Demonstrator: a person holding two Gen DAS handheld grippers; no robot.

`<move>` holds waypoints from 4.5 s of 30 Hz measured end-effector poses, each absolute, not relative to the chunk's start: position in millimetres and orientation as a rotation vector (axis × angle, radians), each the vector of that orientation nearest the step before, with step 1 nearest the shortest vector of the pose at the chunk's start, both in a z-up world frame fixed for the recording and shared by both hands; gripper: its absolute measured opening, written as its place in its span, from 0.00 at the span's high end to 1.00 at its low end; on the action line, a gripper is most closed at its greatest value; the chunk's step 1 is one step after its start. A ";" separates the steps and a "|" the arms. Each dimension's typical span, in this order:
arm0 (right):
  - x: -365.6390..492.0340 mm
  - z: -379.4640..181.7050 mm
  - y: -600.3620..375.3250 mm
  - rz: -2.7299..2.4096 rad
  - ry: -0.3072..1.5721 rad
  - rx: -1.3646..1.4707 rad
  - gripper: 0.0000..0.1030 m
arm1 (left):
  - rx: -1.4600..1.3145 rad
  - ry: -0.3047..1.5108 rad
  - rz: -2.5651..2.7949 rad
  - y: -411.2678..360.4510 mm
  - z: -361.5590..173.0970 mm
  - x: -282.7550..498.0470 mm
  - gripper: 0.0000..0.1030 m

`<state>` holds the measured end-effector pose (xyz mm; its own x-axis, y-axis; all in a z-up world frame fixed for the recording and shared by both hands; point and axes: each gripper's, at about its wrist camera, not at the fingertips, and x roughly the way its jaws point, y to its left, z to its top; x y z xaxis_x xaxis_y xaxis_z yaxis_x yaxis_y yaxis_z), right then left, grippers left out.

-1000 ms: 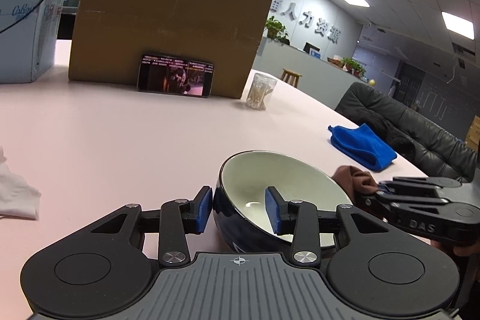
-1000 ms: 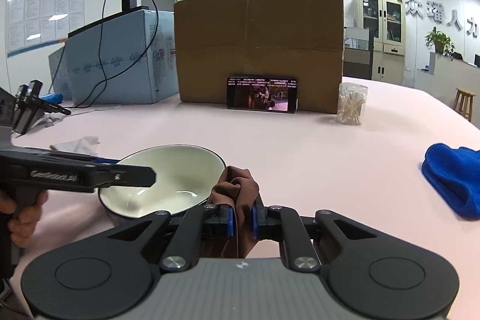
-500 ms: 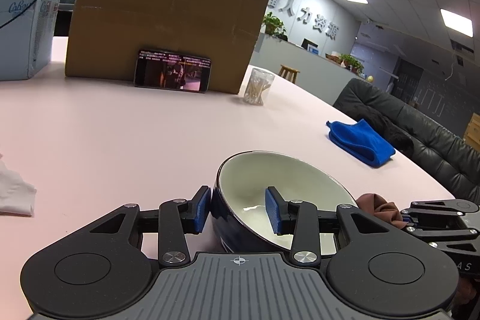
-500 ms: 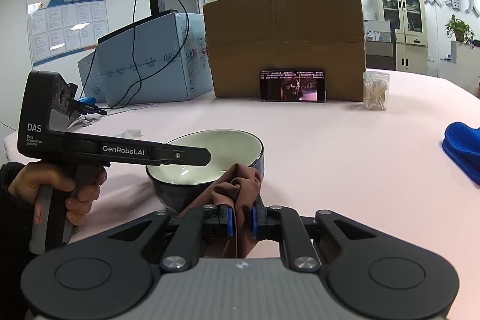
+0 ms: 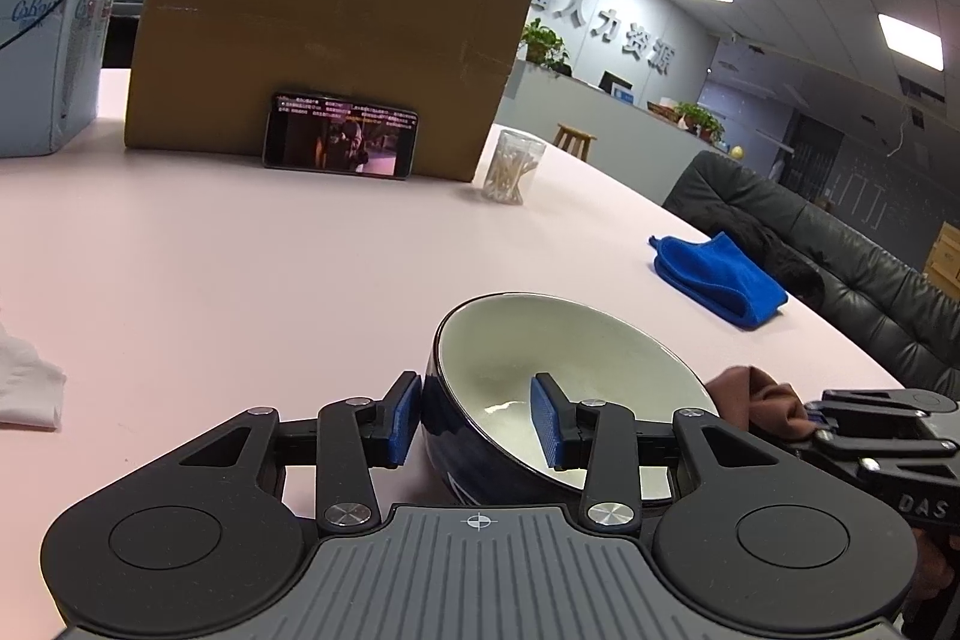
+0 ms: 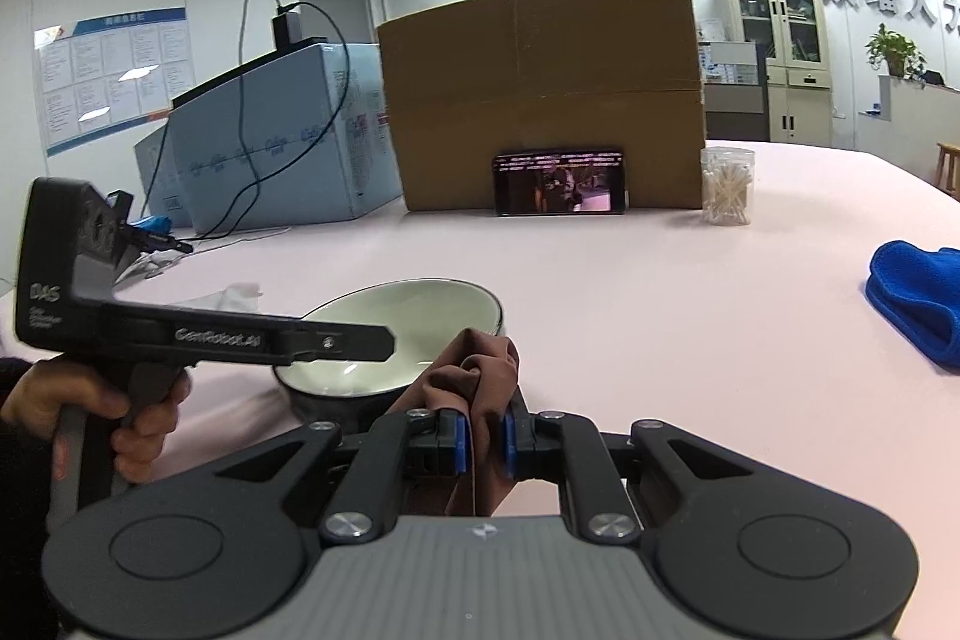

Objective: Clean bowl

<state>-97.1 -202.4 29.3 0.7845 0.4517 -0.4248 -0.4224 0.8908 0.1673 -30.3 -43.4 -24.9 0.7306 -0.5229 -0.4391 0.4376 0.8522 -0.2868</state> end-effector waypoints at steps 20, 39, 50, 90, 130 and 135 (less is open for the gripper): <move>-95.1 26.2 -203.9 0.468 0.487 0.055 0.86 | -0.166 0.538 -0.536 -43.4 -25.1 -29.8 0.63; -95.6 22.5 -200.9 0.475 0.505 0.062 0.86 | -0.162 0.535 -0.546 -44.5 -24.8 -29.4 0.59; -91.6 27.1 -210.3 0.442 0.484 0.058 0.85 | -0.125 0.517 -0.548 -41.6 -13.7 -28.4 0.59; -118.0 18.8 -221.7 0.460 0.491 0.100 0.86 | -0.257 0.498 -0.523 -32.7 -31.7 -59.4 0.74; -127.9 21.3 -195.1 0.592 0.474 0.131 0.84 | -0.228 0.467 -0.440 -35.8 -35.7 -64.3 0.67; -127.3 21.4 -194.3 0.615 0.478 0.140 0.85 | -0.230 0.467 -0.442 -37.0 -34.6 -64.9 0.67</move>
